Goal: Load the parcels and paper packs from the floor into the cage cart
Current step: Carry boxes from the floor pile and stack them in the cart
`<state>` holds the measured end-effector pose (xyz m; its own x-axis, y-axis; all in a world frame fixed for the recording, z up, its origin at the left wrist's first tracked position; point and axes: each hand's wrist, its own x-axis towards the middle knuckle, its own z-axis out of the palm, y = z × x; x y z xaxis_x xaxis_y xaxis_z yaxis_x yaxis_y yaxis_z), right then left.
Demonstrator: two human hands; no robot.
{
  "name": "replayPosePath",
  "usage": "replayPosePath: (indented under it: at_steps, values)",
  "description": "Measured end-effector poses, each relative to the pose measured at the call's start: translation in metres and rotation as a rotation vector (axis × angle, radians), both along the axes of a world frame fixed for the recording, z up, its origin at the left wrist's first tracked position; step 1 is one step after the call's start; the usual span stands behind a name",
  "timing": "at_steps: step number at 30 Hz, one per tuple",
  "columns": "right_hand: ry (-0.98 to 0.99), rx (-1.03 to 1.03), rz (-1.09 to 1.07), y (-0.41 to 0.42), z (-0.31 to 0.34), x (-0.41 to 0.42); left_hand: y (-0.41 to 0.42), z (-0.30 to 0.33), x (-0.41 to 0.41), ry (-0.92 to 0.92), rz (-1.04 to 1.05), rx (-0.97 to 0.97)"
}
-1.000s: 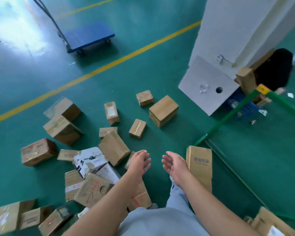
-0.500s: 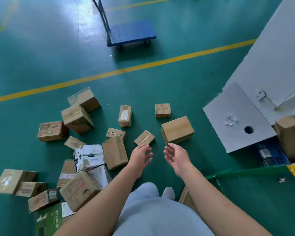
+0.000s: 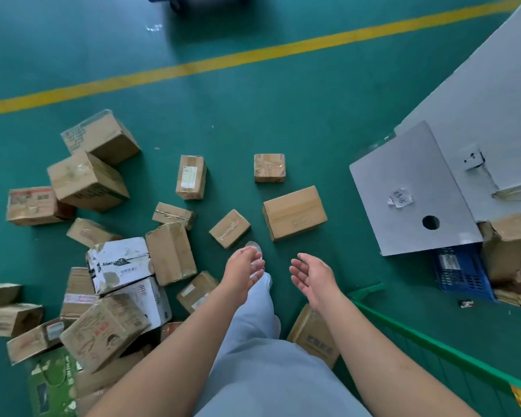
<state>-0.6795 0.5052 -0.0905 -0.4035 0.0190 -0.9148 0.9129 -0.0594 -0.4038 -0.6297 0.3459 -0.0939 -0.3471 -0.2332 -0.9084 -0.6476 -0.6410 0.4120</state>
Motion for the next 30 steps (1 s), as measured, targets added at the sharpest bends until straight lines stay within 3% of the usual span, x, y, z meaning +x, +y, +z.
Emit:
replayPosePath:
  at_steps: [6, 14, 25, 30]
  values:
    - [-0.029, 0.034, 0.111, -0.010, -0.047, -0.099, -0.020, -0.042, -0.112, -0.044, -0.097, -0.012]
    - [-0.106, 0.113, 0.202, 0.016, -0.143, -0.208, -0.040, -0.150, -0.215, -0.230, -0.202, -0.063]
    - [-0.283, 0.241, 0.476, 0.067, -0.351, -0.301, -0.019, -0.363, -0.274, -0.421, -0.204, -0.031]
    - [-0.258, 0.318, 0.627, 0.084, -0.448, -0.341, 0.000, -0.449, -0.286, -0.495, -0.206, -0.039]
